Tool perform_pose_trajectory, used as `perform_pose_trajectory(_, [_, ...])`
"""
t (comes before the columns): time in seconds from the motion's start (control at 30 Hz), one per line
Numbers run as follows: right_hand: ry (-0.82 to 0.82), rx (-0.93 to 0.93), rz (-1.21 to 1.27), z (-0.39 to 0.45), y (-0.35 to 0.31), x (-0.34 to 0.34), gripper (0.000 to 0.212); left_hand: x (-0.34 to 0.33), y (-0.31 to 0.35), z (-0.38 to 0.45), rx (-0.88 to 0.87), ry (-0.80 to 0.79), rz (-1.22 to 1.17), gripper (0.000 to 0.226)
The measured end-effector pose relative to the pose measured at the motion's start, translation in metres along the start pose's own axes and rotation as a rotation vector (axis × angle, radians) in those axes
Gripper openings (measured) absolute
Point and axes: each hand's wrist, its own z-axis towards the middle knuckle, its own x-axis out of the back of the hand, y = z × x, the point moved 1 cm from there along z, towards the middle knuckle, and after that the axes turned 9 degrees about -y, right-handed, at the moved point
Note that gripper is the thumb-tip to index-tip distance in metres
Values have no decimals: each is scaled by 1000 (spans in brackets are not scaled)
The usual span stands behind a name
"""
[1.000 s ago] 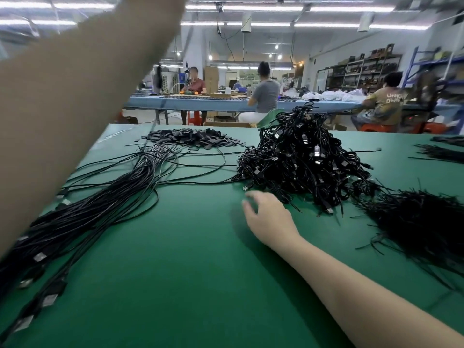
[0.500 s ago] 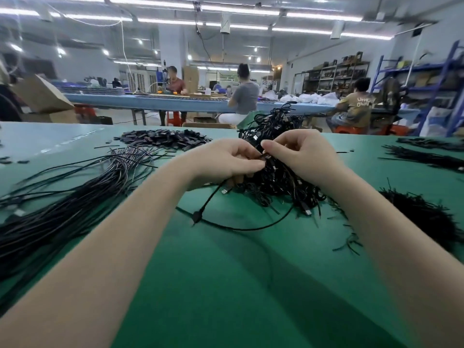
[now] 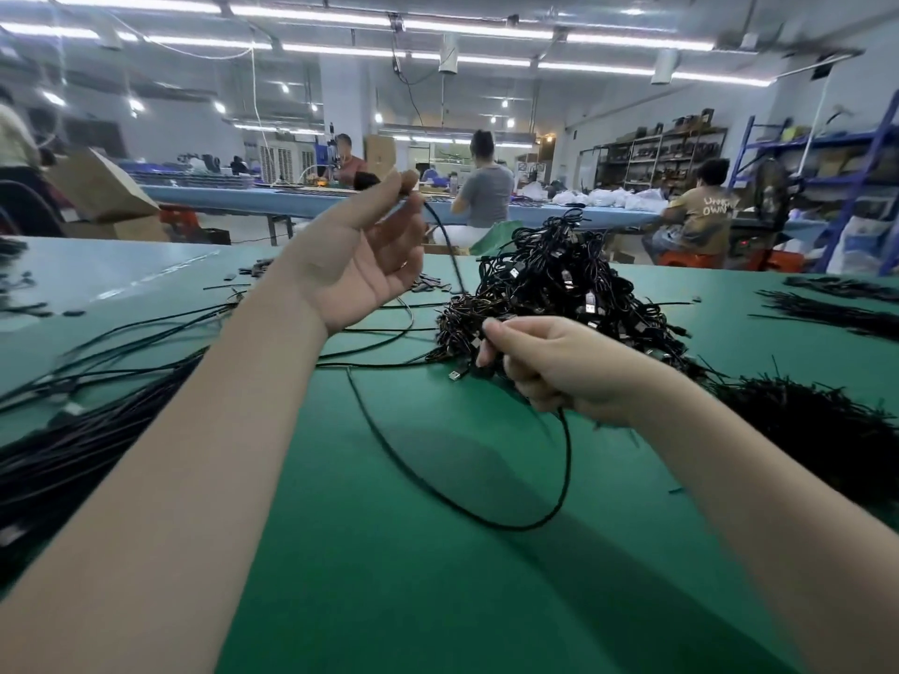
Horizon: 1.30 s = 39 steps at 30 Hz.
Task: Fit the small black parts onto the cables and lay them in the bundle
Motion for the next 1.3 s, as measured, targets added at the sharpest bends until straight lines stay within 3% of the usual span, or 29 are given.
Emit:
perform_pose_trajectory(0.13, [-223, -11, 102, 4, 6, -27, 33, -8, -7, 6, 47, 83, 98, 28])
perform_pose_trajectory(0.23, [-226, -61, 89, 8, 15, -34, 37, -13, -6, 5, 122, 55, 130, 34])
perform_pose_trajectory(0.3, [-133, -120, 41, 9, 21, -33, 40, -15, -1, 1, 183, -69, 63, 36])
perform_pose_trajectory(0.37, [64, -149, -39, 8, 19, -24, 42, -15, 3, -4, 310, -278, 119, 36])
perform_pose_trajectory(0.43, [220, -103, -20, 4, 10, -12, 41, -16, -4, -9, 507, -439, 428, 34])
perform_pose_trajectory(0.5, [250, -23, 41, -1, -7, -3, 41, -16, -17, -8, 697, -461, 755, 40])
perform_pose_trajectory(0.53, [241, 13, 67, -3, -16, -2, 40, -20, -22, -7, 727, -443, 794, 45])
perform_pose_trajectory(0.6, [209, 100, 151, -6, -29, -8, 33, -27, -29, 0, 579, -353, 777, 27])
perform_pose_trajectory(0.67, [140, 194, 258, -6, -34, -17, 28, -27, -26, 9, 287, -76, 763, 45])
perform_pose_trajectory(0.73, [-6, 238, 303, -4, -30, -27, 30, -28, -15, 12, 54, 56, 506, 37])
perform_pose_trajectory(0.8, [-200, 176, 275, -2, -18, -37, 32, -30, -1, 9, -43, 10, 157, 43])
perform_pose_trajectory(0.87, [-272, 43, 182, 1, -2, -41, 35, -30, 17, -1, -62, -166, -25, 42])
perform_pose_trajectory(0.93, [-78, -51, 38, 4, 7, -34, 38, -25, 25, -9, -1, -274, 95, 39])
perform_pose_trajectory(1.03, [367, 8, -110, 2, -1, -10, 39, -19, 14, -11, 340, -357, 628, 39])
perform_pose_trajectory(1.1, [470, 173, -120, -2, -15, -2, 36, -21, -3, -7, 551, -365, 886, 43])
perform_pose_trajectory(1.13, [447, 250, -116, -3, -23, -3, 32, -24, -9, -4, 551, -326, 922, 41])
perform_pose_trajectory(1.2, [320, 345, 22, -2, -32, -13, 23, -28, -15, 4, 378, -190, 822, 38])
perform_pose_trajectory(1.3, [98, 280, 228, 4, -19, -29, 24, -32, -7, 9, 62, -25, 357, 36])
